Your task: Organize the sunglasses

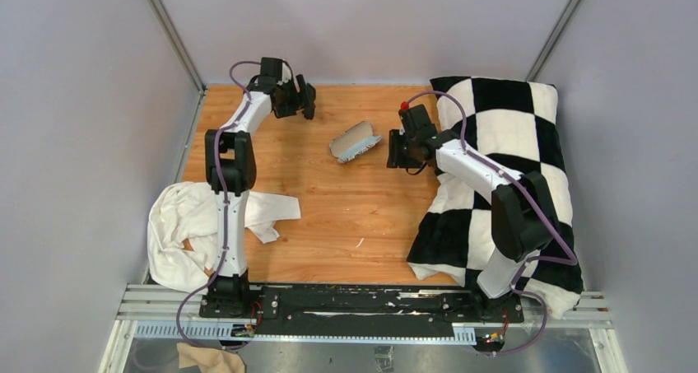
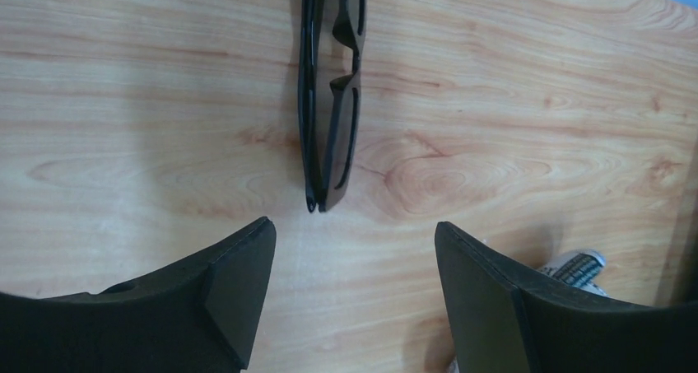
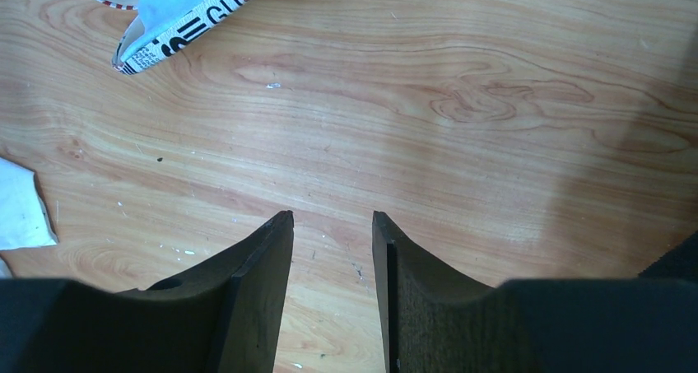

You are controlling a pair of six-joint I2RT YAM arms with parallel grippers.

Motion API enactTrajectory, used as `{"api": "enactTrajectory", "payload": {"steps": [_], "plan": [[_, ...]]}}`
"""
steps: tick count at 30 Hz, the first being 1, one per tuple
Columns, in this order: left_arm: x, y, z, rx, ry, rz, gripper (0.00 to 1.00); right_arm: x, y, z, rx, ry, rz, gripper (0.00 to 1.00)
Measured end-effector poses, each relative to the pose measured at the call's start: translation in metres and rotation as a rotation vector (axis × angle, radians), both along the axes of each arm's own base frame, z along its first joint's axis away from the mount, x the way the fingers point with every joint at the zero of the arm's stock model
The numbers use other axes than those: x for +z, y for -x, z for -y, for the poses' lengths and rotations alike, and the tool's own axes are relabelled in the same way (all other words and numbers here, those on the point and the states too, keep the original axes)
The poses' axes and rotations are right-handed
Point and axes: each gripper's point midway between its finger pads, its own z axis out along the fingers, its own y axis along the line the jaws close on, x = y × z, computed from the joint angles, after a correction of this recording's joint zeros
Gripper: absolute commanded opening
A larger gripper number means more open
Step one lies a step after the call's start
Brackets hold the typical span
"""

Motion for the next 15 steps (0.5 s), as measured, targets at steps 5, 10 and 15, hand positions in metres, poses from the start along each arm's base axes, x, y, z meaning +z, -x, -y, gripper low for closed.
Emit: {"api": "enactTrajectory", "payload": {"steps": [5,10,15], "plan": [[-0.029,-0.011,0.002,-0.020,0.068,-0.018,0.71,-0.003,0.002,0.001,0.000,0.006,-0.013,0.46],[-0.041,-0.021,0.002,-0.020,0.114,-0.009,0.59,-0.008,0.003,0.001,0.000,0.013,-0.027,0.45],[-0.049,-0.031,0.004,-0.026,0.152,0.007,0.50,-0.012,0.004,0.002,0.000,0.018,-0.039,0.45]]}}
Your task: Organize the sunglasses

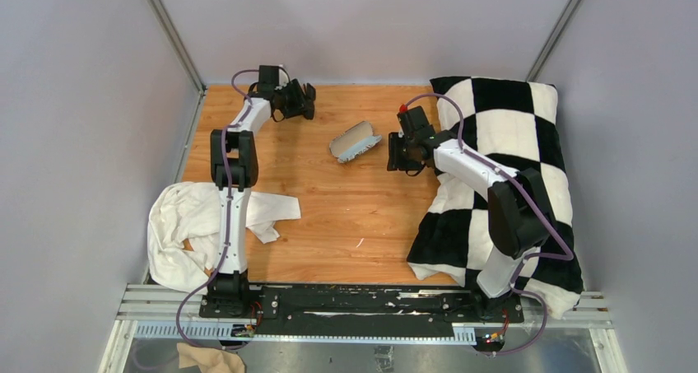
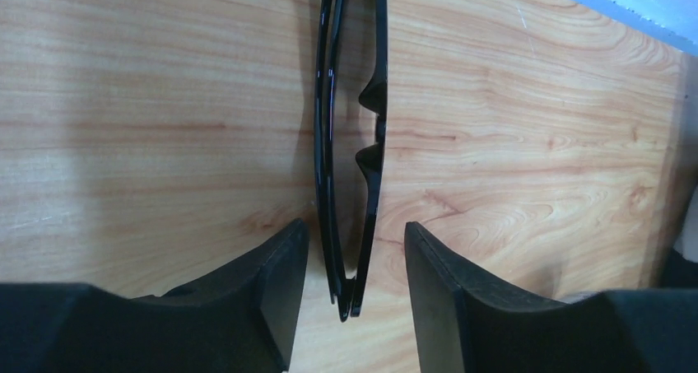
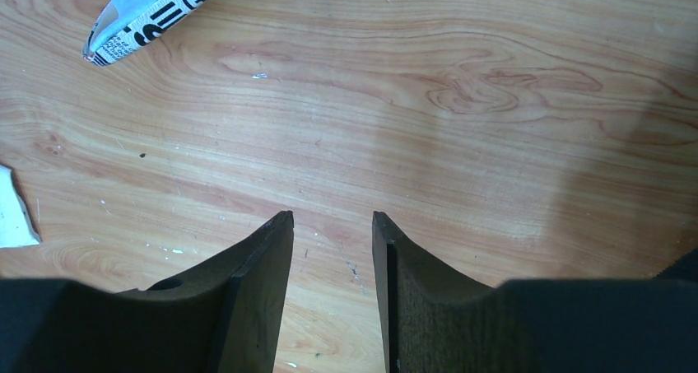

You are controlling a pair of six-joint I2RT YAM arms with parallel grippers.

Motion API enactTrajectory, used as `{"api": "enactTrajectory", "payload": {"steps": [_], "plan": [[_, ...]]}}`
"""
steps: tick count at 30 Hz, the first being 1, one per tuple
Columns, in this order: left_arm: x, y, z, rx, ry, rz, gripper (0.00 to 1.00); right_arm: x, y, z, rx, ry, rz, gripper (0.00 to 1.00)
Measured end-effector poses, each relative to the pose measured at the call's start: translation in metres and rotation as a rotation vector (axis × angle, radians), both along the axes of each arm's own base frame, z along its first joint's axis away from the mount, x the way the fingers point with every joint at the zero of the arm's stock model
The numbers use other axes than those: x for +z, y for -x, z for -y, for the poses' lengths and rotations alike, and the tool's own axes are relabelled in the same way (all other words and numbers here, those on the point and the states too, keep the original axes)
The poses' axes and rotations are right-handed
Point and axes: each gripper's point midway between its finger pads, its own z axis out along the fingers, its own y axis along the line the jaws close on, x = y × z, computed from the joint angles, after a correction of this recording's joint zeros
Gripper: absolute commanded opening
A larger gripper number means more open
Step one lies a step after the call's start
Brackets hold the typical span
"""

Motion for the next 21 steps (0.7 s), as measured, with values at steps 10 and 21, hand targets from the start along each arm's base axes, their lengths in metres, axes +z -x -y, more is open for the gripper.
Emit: {"api": "enactTrajectory", "payload": {"steps": [10,21], "plan": [[-0.002,-0.003,0.003,-0.008,0.032,0.007,0.36,-0.003,-0.003,-0.002,0.002,0.000,-0.009,0.45],[-0.005,0.020,0.005,-0.018,0.045,-0.013,0.25,-0.004,-0.002,-0.003,0.003,-0.007,-0.015,0.44]]}}
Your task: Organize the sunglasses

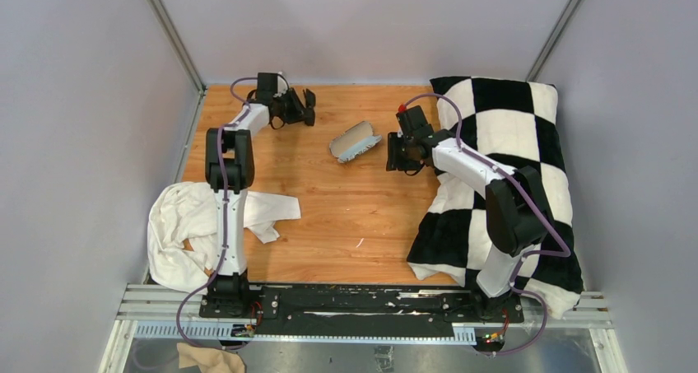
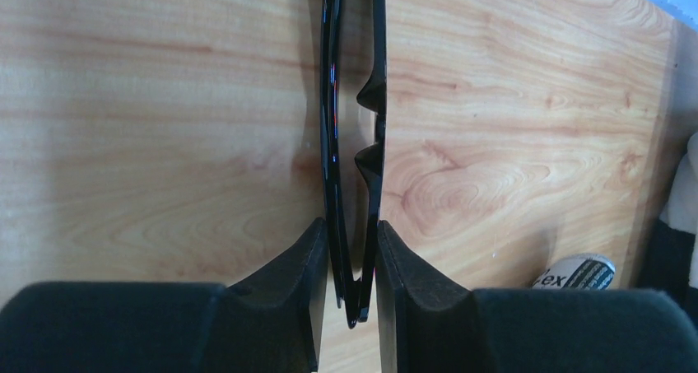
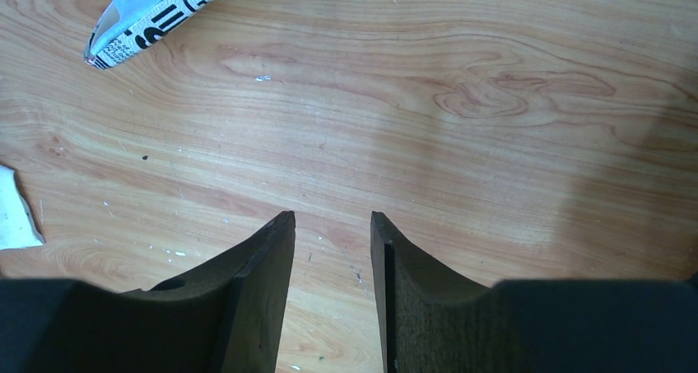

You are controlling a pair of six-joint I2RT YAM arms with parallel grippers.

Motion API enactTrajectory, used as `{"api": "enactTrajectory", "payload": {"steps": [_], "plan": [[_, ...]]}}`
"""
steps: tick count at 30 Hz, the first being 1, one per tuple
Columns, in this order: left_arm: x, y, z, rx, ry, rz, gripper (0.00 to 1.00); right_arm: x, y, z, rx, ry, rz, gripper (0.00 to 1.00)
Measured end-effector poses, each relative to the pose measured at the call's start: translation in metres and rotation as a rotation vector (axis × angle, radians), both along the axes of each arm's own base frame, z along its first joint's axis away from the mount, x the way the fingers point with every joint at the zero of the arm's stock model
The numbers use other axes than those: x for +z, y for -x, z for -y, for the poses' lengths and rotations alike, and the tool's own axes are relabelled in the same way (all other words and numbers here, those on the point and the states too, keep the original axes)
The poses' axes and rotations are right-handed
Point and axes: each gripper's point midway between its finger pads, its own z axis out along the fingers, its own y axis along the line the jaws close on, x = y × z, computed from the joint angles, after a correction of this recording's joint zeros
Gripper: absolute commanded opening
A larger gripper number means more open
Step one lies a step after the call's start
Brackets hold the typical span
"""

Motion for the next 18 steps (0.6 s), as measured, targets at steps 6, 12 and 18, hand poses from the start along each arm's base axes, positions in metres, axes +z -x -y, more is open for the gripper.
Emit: {"api": "enactTrajectory", "payload": {"steps": [6,12,18], "plan": [[0.002,0.027,-0.001,-0.002,-0.001,-0.035,0.23,0.000,0.001,-0.001,0.002,-0.006,-0.003,0.43],[0.010,0.086,-0.006,0.003,-0.010,-0.090,0.22,0.004,0.006,-0.002,0.011,-0.022,-0.001,0.43],[0.012,0.162,-0.007,0.002,-0.013,-0.134,0.22,0.010,0.018,0.002,0.020,-0.038,0.006,0.43]]}}
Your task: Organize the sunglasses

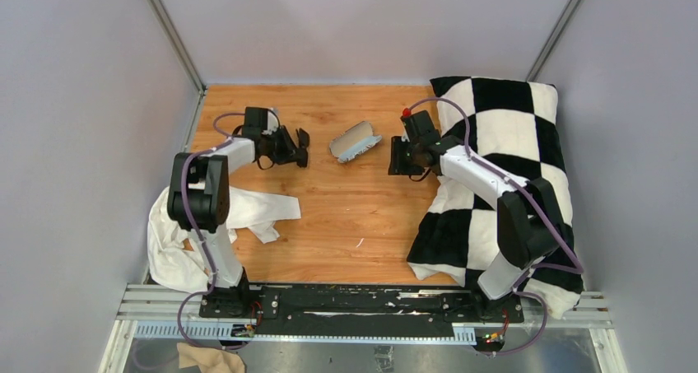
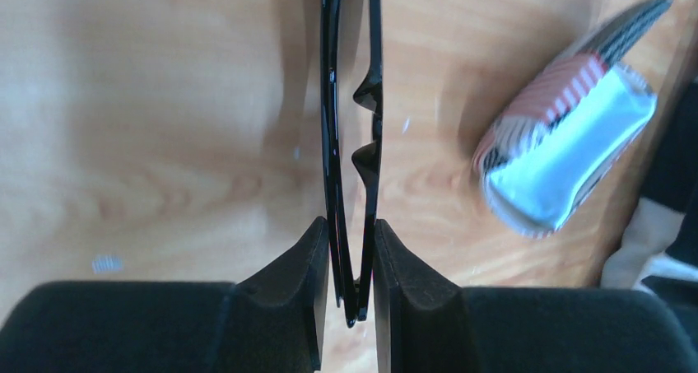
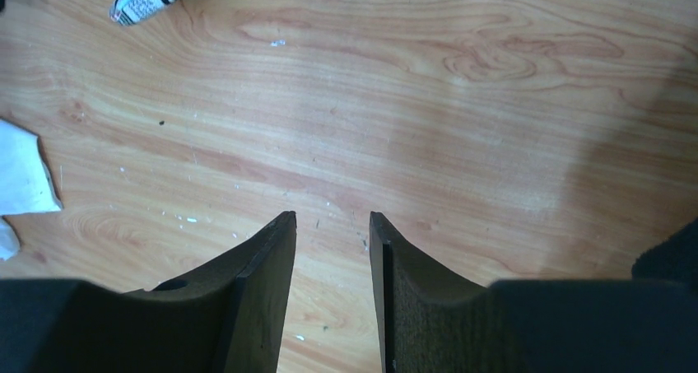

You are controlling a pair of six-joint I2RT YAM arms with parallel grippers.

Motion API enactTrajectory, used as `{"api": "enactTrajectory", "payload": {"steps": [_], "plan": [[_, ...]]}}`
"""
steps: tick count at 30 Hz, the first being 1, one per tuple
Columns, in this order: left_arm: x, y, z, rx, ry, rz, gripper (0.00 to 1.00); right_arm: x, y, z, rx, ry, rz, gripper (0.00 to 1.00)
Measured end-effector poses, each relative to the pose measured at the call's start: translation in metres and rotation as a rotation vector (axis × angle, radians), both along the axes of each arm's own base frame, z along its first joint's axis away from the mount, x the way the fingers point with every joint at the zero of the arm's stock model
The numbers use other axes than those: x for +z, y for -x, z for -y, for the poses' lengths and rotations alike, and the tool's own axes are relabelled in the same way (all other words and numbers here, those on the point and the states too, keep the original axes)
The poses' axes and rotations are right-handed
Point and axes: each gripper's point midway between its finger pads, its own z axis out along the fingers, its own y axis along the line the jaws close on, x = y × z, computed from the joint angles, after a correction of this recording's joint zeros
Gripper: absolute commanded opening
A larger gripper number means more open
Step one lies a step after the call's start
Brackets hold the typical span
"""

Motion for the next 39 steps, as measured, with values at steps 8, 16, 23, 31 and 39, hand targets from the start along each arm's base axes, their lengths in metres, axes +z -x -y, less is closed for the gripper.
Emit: {"api": "enactTrajectory", "payload": {"steps": [8,16,23,31,39], "plan": [[-0.005,0.108,0.034,-0.074,0.003,-0.048,0.24,0.005,0.019,0.007,0.008,-0.020,0.025,0.43],[-0.013,0.192,0.091,-0.190,0.021,-0.074,0.27,0.004,0.033,0.011,0.008,-0.030,0.036,0.43],[-0.014,0.219,0.136,-0.257,0.051,-0.071,0.30,0.004,0.036,0.010,0.003,-0.040,0.036,0.43],[-0.020,0.225,0.189,-0.338,0.089,-0.086,0.57,0.000,0.047,0.008,-0.002,-0.049,0.019,0.52],[0.002,0.228,0.196,-0.349,0.138,-0.050,0.61,0.004,0.058,0.001,0.003,-0.074,0.017,0.54]]}}
